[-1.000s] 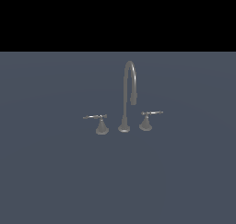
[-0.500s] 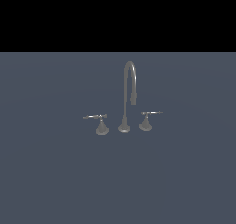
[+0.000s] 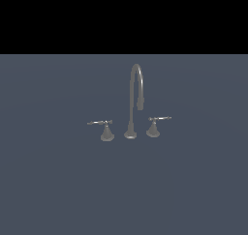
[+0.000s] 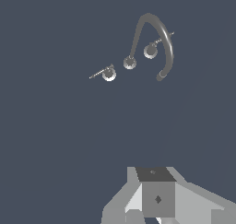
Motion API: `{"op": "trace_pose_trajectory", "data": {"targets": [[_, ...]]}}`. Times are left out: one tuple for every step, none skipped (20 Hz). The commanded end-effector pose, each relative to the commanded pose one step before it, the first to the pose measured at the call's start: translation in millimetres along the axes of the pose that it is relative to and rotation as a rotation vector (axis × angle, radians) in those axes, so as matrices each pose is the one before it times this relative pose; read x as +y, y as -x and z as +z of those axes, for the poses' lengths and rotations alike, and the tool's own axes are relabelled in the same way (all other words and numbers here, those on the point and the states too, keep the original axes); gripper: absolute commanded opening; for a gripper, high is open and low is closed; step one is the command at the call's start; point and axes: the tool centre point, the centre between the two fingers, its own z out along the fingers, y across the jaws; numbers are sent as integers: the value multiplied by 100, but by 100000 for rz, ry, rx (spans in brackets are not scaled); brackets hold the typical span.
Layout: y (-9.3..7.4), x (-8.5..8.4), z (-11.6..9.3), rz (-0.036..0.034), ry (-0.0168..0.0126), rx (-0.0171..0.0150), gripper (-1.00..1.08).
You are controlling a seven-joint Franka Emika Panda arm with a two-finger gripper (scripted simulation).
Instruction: Turn on the faucet by rotating a designated handle.
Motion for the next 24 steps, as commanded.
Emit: {"op": "trace_pose_trajectory", "data": {"targets": [[-499, -1005, 1673, 5776, -75, -85, -100], [-204, -403, 655, 2237, -13, -41, -100], [-204, -404, 654, 2231, -14, -42, -100], [-204, -403, 653, 2225, -16, -43, -100], [-204, -403, 650, 2217, -18, -44, -100], [-204, -402, 648, 2207, -19, -45, -100], [-204, -401, 645, 2195, -21, -46, -100], [-203, -400, 641, 2181, -22, -47, -100], [-203, -397, 636, 2165, -23, -48, -100], [-202, -395, 631, 2147, -25, -48, -100], [-201, -392, 625, 2128, -25, -49, -100], [-200, -389, 618, 2106, -26, -49, -100], [-198, -385, 611, 2081, -27, -49, -100], [-197, -380, 604, 2057, -27, -49, -100], [-196, -376, 595, 2030, -27, -49, -100], [-194, -371, 587, 2002, -27, -48, -100], [-192, -366, 578, 1973, -26, -47, -100], [-191, -360, 569, 1944, -25, -46, -100], [-188, -355, 560, 1913, -24, -44, -100], [-186, -349, 551, 1883, -22, -42, -100], [-185, -343, 542, 1854, -20, -40, -100], [-183, -337, 533, 1825, -18, -38, -100], [-182, -332, 525, 1798, -16, -35, -100], [-181, -327, 518, 1772, -13, -32, -100]]}}
